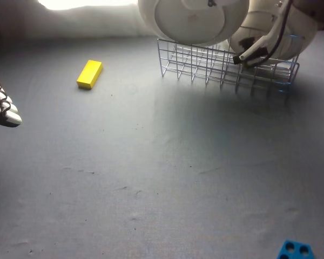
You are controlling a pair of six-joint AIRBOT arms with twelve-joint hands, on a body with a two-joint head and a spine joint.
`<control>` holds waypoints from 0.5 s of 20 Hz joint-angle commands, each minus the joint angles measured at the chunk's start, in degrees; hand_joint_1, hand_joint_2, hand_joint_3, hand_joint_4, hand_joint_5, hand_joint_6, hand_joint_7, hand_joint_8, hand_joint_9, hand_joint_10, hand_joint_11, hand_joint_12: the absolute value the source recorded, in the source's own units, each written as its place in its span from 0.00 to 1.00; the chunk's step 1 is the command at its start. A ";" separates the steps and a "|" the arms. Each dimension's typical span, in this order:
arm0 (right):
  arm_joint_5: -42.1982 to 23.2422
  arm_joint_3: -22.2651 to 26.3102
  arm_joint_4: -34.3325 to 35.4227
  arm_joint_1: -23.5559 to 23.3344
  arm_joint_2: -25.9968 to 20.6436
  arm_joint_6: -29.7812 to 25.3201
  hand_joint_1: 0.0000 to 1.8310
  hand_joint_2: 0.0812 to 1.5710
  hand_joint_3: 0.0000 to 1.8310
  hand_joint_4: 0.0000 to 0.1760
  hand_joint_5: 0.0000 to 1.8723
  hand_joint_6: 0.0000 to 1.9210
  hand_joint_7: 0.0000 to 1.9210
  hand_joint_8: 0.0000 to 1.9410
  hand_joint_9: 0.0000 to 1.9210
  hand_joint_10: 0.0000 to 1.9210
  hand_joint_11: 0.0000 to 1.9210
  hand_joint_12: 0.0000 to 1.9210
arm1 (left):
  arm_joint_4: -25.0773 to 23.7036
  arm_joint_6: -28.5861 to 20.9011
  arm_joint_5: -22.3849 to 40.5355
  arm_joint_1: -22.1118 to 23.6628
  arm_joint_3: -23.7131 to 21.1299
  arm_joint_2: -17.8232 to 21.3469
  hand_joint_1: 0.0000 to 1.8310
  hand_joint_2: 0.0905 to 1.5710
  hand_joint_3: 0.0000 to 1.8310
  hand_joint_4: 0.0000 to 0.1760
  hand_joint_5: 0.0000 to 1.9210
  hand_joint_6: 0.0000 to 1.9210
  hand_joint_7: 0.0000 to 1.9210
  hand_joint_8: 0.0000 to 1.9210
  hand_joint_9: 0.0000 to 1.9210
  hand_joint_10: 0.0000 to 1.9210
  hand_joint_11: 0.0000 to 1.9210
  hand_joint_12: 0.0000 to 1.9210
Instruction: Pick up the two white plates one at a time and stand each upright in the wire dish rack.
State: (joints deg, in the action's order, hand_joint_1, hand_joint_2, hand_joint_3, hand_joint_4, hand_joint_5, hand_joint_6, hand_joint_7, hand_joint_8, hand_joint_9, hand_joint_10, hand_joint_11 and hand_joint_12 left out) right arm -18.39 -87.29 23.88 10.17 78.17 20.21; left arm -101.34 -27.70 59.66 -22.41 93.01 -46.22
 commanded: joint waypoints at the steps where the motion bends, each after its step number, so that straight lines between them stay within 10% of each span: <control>1: -6.24 -0.33 -0.39 -0.07 -0.20 -0.09 0.75 0.69 0.00 0.00 0.49 0.56 0.53 0.46 0.47 0.60 0.40 0.58 | 3.45 0.11 0.51 0.52 0.03 0.37 0.00 0.69 0.00 0.00 0.10 0.00 0.11 0.00 0.10 0.00 0.00 0.24; 10: -8.62 -0.69 -0.39 0.84 0.05 0.37 0.75 0.70 0.00 0.00 0.48 0.59 0.53 0.46 0.45 0.62 0.39 0.58 | 3.33 0.18 0.52 0.52 -0.10 0.37 0.00 0.69 0.00 0.00 0.10 0.00 0.11 0.00 0.10 0.00 0.00 0.23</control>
State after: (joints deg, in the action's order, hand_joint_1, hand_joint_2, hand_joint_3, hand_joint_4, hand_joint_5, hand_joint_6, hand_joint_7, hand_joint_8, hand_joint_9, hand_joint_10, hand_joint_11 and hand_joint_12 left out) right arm -19.03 -87.77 23.51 11.73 78.43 21.30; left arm -101.38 -27.53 59.64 -22.41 92.92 -46.22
